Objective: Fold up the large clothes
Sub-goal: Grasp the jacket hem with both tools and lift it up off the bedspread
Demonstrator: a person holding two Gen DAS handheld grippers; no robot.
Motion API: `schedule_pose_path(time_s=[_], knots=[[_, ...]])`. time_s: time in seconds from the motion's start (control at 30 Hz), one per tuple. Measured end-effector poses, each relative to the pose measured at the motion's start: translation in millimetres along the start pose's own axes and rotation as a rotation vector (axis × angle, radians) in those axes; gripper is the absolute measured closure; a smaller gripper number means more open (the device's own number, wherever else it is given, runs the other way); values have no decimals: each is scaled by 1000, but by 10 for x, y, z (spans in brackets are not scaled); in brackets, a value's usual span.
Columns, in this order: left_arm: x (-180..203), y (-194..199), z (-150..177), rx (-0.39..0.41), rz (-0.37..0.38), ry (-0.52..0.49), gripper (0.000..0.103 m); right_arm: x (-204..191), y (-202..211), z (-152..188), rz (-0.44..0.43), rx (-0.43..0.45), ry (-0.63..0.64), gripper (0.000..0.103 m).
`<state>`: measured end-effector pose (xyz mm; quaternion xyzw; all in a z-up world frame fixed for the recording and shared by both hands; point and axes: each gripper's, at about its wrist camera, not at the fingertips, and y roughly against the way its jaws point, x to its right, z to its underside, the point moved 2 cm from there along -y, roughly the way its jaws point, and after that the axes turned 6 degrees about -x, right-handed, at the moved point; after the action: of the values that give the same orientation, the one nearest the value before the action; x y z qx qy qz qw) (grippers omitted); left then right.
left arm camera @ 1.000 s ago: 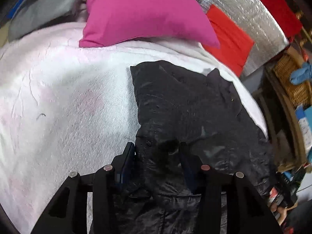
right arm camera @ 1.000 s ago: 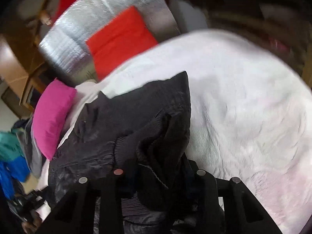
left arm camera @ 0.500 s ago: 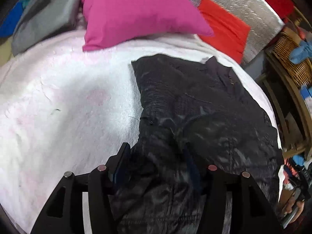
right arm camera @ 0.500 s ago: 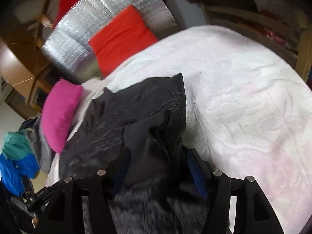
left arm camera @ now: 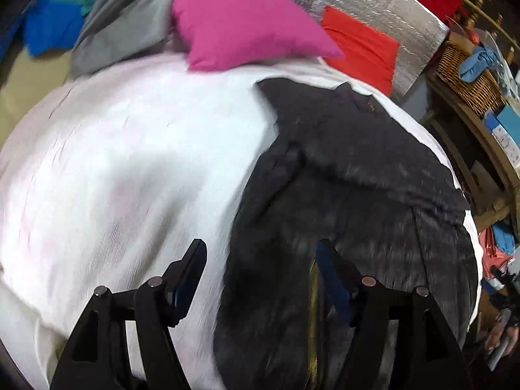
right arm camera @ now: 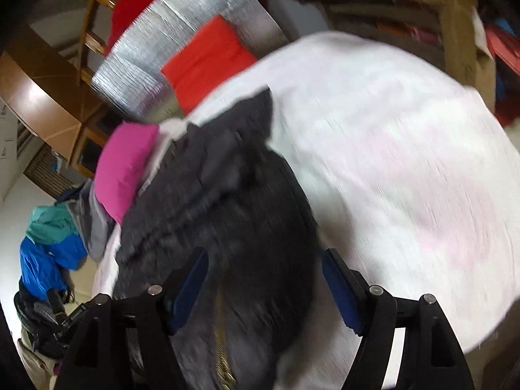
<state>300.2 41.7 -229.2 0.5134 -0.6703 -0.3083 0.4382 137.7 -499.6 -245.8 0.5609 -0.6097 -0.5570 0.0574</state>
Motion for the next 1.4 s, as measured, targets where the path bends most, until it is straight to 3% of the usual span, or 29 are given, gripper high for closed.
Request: schedule_pose_path(time_s=[0.17, 0.23, 0.37, 0.43, 0.53, 0.67, 0.77, 0.9, 1.03, 1.1, 1.23, 1.33, 1.4], knots=[[-342, 5, 477, -105, 73, 152, 31, 164, -229, -42, -29, -45, -60, 27], [-391, 6, 631, -131, 94, 187, 31, 224, -358, -103, -83, -72, -106, 27], [-387, -33, 916, -190, 116, 185, 31, 206, -465, -92, -178, -95, -130, 25], [-374, -44, 1052, -215, 133, 180, 31, 95, -444, -6, -268, -154, -95, 25], [-328, -90, 1190, -265, 156, 156, 31, -103, -328, 137, -272, -183, 36, 25], [-153, -36, 1301, -267, 193, 70, 32, -307, -169, 381, -374, -242, 164, 25], [-51, 16, 1359, -242, 144, -3, 32, -469, -120, 591, -410, -314, 286, 24], [-72, 57, 1364, -223, 165, 14, 32, -542, -111, 715, -475, -380, 347, 23], [-114, 14, 1370, -235, 129, 18, 32, -694, 23, 823, -611, -395, 410, 23], [-125, -45, 1338, -248, 109, 29, 31, -731, 85, 866, -602, -360, 423, 23], [-158, -155, 1397, -316, 92, 36, 30, -506, -83, 832, -440, -387, 309, 23], [-113, -260, 1510, -393, 77, 7, 29, -398, -81, 867, -368, -391, 291, 23], [-85, -262, 1546, -397, 71, -13, 30, -313, -76, 922, -329, -399, 276, 23]])
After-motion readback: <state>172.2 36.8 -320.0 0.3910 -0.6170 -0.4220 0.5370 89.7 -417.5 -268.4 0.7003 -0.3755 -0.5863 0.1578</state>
